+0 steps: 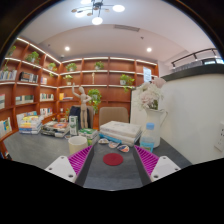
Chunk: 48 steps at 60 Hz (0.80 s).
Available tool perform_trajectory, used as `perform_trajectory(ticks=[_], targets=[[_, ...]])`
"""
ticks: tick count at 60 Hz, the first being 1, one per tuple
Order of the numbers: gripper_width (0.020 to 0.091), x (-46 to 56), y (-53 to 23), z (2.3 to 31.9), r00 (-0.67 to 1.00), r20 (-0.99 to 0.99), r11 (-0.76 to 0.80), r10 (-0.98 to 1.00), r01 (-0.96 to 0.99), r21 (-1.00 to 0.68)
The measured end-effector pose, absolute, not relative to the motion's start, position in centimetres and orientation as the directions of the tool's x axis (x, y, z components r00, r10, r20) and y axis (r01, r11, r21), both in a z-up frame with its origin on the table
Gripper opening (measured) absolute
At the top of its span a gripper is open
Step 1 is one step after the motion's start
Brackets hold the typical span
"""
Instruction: Pour water
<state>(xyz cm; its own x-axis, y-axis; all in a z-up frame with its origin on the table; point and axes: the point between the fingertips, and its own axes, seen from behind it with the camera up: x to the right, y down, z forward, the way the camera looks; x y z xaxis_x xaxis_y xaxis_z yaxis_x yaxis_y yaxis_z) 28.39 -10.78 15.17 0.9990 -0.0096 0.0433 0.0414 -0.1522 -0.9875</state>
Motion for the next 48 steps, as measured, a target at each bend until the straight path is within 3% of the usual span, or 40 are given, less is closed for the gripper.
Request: perform_trajectory(ticks=[5, 6, 23, 39, 44, 48], targets=[[0.0791, 32.3, -10.2, 12.8, 0.997, 0.062, -0.174, -0.054, 0.052, -0.983], [0.0792, 30.9, -10.6, 14.5, 0.995, 0.071, -0.18, -0.068, 0.057, -0.982], [0.0793, 39.2, -6.4, 12.5, 0.978, 0.109, -0.194, -0.18, 0.074, -0.978], [0.0786, 40.8, -0.7, 13.1, 0.971, 0.126, -0.178, -0.205, 0.089, -0.98], [0.0724, 40.6, 0.9, 12.4, 0.971, 0.136, -0.194, -0.197, 0.097, -0.976], [0.0574, 40.8, 2.0, 11.9, 0.971, 0.131, -0.2, -0.198, 0.091, -0.976]])
